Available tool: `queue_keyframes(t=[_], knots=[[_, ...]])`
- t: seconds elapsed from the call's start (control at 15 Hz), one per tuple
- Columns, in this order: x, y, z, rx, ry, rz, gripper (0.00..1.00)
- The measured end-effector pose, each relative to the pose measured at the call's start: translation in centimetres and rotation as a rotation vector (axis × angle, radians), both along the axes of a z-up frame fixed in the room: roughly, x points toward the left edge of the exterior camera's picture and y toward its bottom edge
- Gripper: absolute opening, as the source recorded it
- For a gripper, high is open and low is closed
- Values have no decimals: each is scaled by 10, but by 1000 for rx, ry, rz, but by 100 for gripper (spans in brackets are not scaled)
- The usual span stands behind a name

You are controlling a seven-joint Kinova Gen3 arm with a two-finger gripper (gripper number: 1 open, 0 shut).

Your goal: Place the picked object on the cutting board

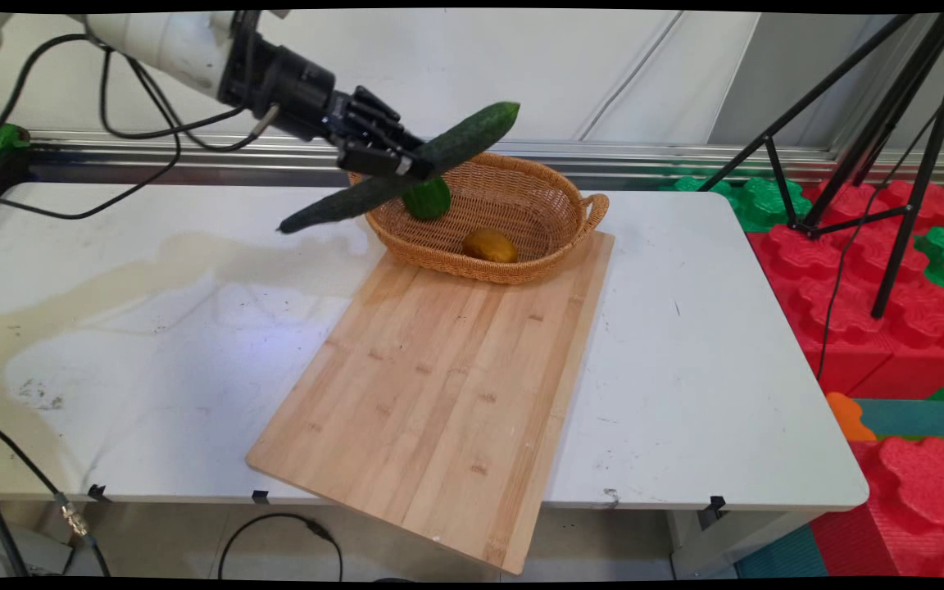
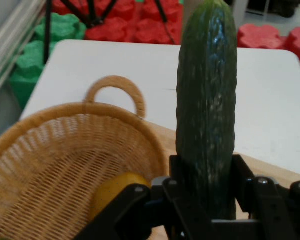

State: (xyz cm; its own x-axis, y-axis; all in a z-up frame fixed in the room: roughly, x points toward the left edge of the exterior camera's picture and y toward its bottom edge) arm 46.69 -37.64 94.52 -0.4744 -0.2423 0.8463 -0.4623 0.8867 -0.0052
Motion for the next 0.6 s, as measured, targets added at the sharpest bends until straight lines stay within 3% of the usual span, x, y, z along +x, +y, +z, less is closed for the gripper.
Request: queue_keyframes(t=[0.6], knots=[[-12, 52, -19, 49, -73, -80, 0]])
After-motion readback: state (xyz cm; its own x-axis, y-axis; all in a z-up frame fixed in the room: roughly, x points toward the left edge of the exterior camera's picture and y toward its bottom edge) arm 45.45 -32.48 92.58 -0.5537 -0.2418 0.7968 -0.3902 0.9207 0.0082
